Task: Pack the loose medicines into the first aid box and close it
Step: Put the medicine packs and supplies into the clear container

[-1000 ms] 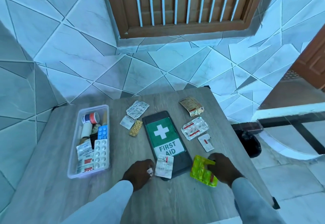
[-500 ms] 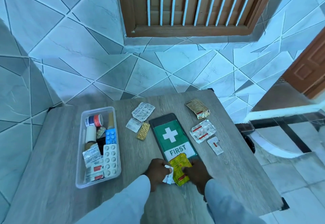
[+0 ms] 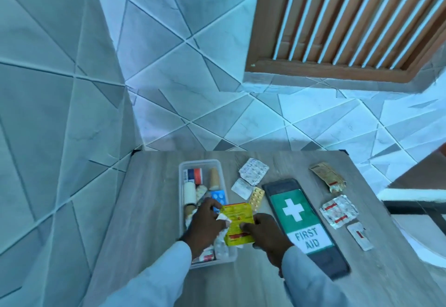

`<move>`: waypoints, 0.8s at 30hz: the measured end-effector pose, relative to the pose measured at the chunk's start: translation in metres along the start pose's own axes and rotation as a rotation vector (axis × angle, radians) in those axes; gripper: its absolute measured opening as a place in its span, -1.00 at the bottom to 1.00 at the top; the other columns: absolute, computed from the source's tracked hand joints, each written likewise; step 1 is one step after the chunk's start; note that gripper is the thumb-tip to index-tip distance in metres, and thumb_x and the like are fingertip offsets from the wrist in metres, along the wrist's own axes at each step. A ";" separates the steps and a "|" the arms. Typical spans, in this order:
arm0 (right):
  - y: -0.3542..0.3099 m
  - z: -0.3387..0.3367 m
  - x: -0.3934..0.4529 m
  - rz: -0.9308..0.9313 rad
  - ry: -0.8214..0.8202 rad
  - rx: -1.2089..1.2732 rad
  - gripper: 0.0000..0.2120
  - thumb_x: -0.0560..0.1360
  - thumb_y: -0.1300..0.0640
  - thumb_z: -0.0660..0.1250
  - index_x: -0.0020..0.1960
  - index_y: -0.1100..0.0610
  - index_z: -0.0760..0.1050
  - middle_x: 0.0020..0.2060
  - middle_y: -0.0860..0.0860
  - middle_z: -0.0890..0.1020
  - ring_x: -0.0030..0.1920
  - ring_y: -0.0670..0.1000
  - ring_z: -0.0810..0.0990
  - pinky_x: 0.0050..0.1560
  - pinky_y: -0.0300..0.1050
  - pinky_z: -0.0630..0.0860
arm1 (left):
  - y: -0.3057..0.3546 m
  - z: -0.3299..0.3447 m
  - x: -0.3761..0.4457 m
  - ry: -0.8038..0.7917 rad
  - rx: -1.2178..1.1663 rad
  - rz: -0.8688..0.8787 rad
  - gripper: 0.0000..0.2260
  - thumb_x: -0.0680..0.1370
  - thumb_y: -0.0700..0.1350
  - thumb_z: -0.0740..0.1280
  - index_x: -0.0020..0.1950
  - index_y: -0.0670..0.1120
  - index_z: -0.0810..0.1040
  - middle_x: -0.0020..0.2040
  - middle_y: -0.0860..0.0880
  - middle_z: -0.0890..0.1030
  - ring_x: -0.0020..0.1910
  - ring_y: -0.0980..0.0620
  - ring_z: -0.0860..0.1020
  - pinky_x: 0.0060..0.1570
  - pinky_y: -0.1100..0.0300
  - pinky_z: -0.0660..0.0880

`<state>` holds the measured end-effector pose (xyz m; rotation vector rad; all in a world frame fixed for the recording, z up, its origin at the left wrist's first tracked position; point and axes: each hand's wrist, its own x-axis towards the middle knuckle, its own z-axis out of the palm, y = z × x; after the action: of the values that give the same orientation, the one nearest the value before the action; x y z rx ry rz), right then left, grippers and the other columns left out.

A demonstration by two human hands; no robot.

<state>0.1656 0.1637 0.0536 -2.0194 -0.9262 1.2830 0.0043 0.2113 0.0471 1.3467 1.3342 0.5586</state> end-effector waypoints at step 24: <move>-0.008 0.071 -0.039 -0.346 0.030 -0.945 -0.60 0.46 -0.11 0.32 0.22 0.03 0.35 0.11 0.06 0.57 0.10 0.13 0.57 0.01 -0.02 0.50 | -0.040 -0.052 -0.037 0.138 0.831 0.220 -0.73 0.56 -0.18 0.21 0.21 -0.06 0.57 0.18 -0.08 0.56 0.18 -0.07 0.53 0.07 0.14 0.46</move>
<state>0.0859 0.1440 0.0534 -2.3354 -2.0258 0.6489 -0.0669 0.1870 0.0389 2.1773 1.6214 0.2337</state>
